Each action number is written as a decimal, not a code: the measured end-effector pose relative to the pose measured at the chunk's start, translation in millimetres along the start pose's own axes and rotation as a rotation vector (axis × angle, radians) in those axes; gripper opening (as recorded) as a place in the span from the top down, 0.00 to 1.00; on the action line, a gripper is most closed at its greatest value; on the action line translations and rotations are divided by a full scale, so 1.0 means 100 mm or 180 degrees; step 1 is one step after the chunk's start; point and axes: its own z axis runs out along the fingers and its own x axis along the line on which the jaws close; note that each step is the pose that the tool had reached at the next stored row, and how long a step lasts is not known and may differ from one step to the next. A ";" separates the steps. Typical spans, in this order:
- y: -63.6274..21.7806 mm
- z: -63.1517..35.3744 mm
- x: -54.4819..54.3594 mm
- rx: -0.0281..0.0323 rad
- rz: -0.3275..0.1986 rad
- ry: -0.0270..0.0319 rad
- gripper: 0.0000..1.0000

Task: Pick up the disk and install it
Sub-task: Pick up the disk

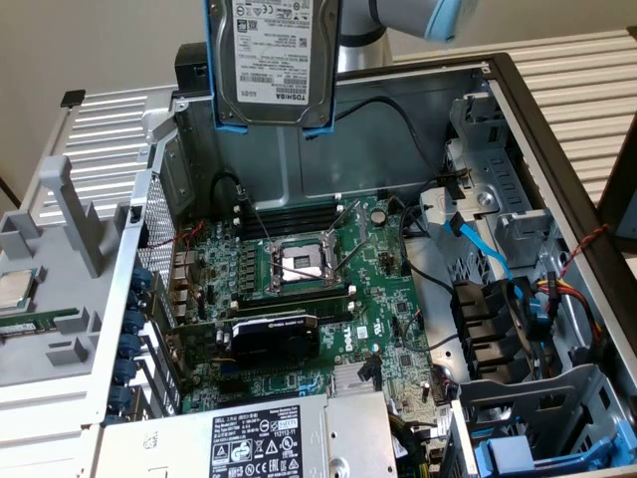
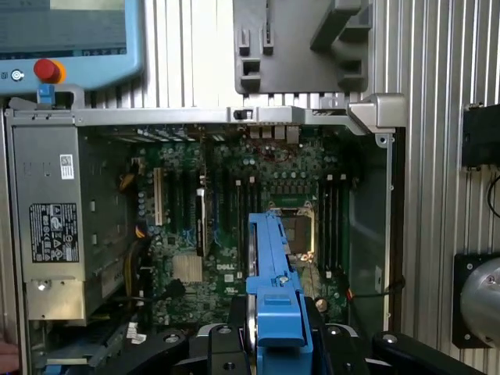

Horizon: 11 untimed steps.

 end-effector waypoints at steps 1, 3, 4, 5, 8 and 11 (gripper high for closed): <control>-0.040 -0.002 0.01 0.0000 0.0000 0.0000 0.63; -0.107 -0.003 0.02 0.0003 0.0000 0.0000 0.63; -0.139 -0.003 0.03 0.0006 0.0000 -0.0001 0.63; -0.172 -0.004 0.03 0.0010 0.0000 0.0000 0.63; -0.259 -0.005 0.05 0.0026 0.0000 -0.0002 0.63; -0.342 -0.010 0.07 0.0034 0.0000 -0.0002 0.63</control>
